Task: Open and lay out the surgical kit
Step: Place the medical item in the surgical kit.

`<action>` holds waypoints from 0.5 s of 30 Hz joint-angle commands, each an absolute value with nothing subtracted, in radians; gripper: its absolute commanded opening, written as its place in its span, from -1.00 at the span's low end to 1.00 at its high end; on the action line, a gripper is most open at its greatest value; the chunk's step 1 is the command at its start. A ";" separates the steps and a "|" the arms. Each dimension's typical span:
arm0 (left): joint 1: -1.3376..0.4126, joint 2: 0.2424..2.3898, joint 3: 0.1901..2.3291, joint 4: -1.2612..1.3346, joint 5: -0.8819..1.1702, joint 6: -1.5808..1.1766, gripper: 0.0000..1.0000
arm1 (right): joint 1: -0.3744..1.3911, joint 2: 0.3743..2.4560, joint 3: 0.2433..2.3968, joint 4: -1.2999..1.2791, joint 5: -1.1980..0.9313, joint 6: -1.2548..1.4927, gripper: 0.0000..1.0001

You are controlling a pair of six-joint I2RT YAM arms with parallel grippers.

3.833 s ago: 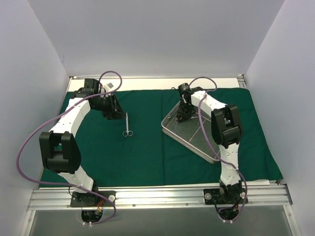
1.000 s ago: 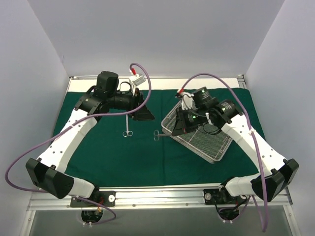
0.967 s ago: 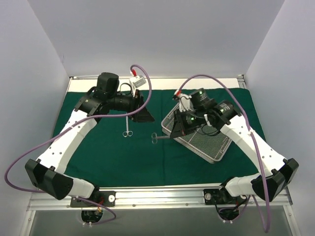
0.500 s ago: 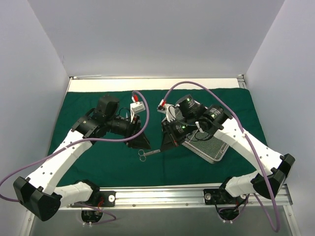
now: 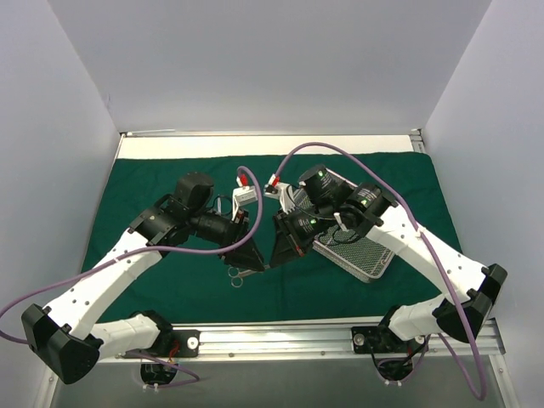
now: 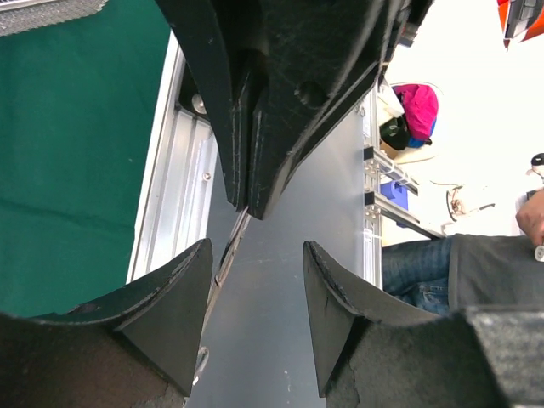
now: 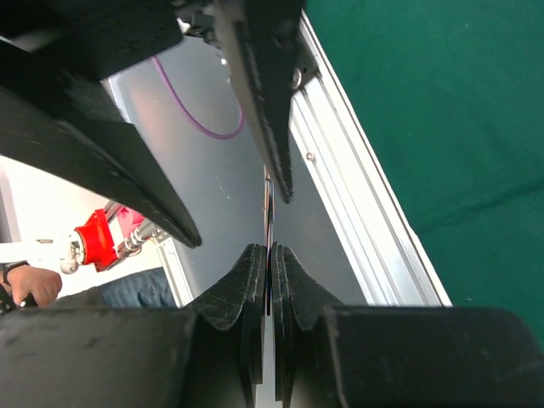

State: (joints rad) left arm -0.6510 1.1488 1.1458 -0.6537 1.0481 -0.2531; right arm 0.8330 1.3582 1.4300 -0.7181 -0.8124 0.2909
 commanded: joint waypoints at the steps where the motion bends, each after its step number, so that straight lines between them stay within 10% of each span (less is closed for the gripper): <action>1: -0.661 1.154 1.140 -0.607 1.081 -0.264 0.11 | 0.841 1.361 1.480 -0.696 -0.865 0.302 -1.00; 11: -0.686 1.177 1.138 -0.614 1.081 -0.265 0.08 | 0.841 1.367 1.502 -0.689 -0.876 0.308 -1.00; 15: -0.695 1.183 1.137 -0.614 1.068 -0.265 -0.48 | 0.841 1.374 1.514 -0.692 -0.867 0.307 -1.00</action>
